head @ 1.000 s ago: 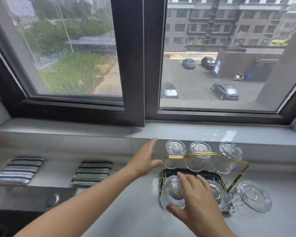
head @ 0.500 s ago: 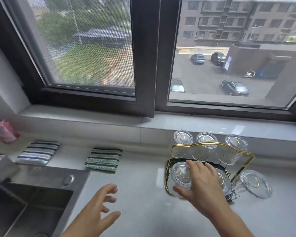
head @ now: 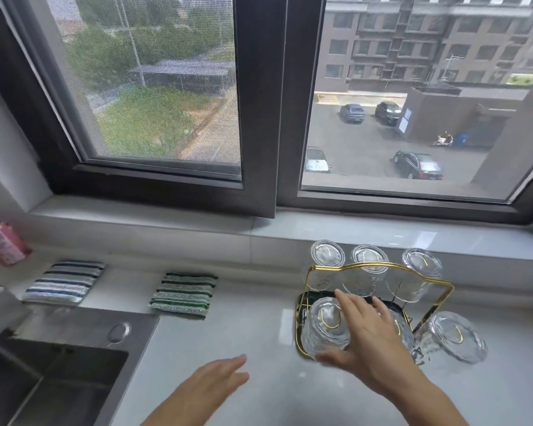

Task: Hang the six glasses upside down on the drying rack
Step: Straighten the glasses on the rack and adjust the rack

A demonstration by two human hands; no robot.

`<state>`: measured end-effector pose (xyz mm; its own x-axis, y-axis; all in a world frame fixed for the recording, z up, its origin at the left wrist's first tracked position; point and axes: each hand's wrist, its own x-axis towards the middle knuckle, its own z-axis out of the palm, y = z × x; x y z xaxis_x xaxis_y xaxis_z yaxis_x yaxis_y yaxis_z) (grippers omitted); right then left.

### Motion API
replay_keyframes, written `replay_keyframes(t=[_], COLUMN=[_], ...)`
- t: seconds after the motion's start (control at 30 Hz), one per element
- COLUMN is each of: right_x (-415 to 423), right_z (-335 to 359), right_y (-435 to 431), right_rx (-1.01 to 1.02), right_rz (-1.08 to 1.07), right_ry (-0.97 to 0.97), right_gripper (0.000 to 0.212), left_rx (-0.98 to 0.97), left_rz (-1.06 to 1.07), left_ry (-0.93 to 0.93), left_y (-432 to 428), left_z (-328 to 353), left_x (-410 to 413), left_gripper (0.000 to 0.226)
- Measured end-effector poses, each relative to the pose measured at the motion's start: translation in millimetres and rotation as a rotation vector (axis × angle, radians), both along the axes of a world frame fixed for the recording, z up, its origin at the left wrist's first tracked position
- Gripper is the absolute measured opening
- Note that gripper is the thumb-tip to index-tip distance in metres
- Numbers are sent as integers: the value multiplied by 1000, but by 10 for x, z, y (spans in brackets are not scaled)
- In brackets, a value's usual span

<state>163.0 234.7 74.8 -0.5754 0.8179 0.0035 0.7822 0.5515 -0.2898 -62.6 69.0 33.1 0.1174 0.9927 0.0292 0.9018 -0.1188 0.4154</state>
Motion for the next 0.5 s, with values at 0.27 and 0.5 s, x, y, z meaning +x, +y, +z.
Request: replay_keyframes(t=[0.27,0.5], right_x=[5,-454], right_z=[513,523], right_y=[475,1125], right_rx=[225,-95], right_rz=[-89,-78], right_ry=[210,-84], right_gripper=[41,71], left_rx=[-60,-4], left_rz=[-34,-32], left_ry=[156,293], left_y=[-224,79], left_z=[155,396], left_x=[324,439], left_gripper=[36,41])
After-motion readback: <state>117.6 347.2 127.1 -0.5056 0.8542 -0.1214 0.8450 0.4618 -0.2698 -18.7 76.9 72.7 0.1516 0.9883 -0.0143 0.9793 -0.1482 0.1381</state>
